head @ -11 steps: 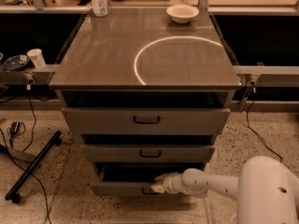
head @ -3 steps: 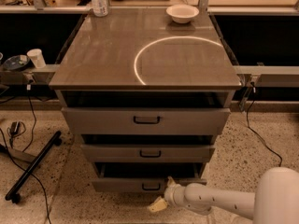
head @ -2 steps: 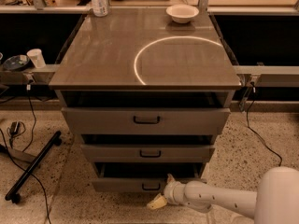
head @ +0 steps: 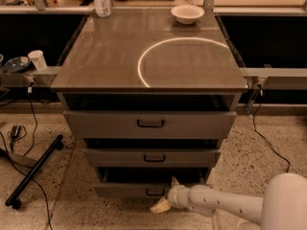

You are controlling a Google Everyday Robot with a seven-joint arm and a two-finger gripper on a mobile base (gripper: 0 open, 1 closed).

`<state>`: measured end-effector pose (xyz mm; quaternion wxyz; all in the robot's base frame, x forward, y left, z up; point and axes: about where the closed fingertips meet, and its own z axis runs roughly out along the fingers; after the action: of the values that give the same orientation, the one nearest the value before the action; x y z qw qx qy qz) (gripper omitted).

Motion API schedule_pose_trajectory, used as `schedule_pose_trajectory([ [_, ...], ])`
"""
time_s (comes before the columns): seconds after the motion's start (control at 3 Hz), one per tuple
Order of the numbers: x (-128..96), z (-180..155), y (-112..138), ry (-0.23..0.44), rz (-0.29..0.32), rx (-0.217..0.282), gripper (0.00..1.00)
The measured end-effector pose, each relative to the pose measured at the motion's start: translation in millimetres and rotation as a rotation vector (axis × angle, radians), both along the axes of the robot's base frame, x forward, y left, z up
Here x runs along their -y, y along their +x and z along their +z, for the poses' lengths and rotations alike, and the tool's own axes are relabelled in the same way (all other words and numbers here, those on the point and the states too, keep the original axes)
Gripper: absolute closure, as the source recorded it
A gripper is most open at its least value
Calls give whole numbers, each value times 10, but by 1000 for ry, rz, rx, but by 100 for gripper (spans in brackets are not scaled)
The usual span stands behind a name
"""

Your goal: Open bottom drawer

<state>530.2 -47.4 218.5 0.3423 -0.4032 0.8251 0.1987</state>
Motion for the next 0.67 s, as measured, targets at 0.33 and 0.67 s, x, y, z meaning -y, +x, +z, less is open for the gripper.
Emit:
schedule_pose_trajectory([
  [0.33,-39,10,310,0,-1,40,0],
  [0.67,-39,9,311,0,-1,40,0],
])
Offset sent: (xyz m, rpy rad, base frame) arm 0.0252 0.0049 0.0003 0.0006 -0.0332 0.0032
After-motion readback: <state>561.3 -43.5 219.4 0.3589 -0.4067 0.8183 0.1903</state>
